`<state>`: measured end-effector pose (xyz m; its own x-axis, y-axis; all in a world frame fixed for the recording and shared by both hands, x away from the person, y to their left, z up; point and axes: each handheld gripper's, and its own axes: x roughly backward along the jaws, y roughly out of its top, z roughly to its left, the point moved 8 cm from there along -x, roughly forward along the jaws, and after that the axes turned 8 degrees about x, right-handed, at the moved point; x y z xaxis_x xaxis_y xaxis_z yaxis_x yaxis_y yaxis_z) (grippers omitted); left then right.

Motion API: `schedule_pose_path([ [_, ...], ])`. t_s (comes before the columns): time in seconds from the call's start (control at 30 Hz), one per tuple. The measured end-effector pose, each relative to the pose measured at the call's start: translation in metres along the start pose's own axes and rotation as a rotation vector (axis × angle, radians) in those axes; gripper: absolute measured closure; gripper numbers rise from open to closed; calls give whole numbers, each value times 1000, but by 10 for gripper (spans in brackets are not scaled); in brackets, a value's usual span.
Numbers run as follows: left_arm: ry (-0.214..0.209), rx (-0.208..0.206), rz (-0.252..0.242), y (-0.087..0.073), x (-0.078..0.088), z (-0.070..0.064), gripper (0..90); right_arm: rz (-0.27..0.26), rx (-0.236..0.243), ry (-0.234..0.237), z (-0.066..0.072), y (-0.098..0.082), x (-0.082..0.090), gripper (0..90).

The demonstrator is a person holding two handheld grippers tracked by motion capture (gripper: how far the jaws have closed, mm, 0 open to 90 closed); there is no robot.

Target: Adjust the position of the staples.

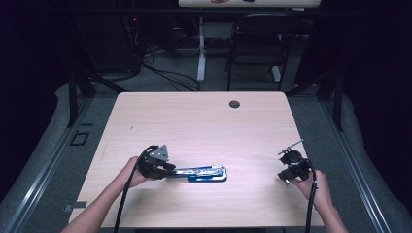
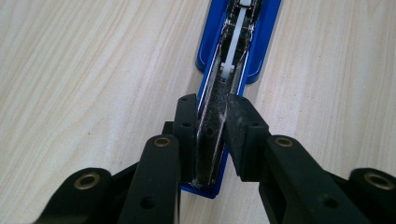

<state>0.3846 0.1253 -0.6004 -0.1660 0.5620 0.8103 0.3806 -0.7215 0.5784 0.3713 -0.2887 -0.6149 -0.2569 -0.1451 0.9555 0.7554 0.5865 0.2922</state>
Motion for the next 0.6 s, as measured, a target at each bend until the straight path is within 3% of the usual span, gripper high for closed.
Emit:
schedule_pose_path([
  [0.6,-2,0,1,0,0,0,745,39,35,-17,1,-1,-3,781],
])
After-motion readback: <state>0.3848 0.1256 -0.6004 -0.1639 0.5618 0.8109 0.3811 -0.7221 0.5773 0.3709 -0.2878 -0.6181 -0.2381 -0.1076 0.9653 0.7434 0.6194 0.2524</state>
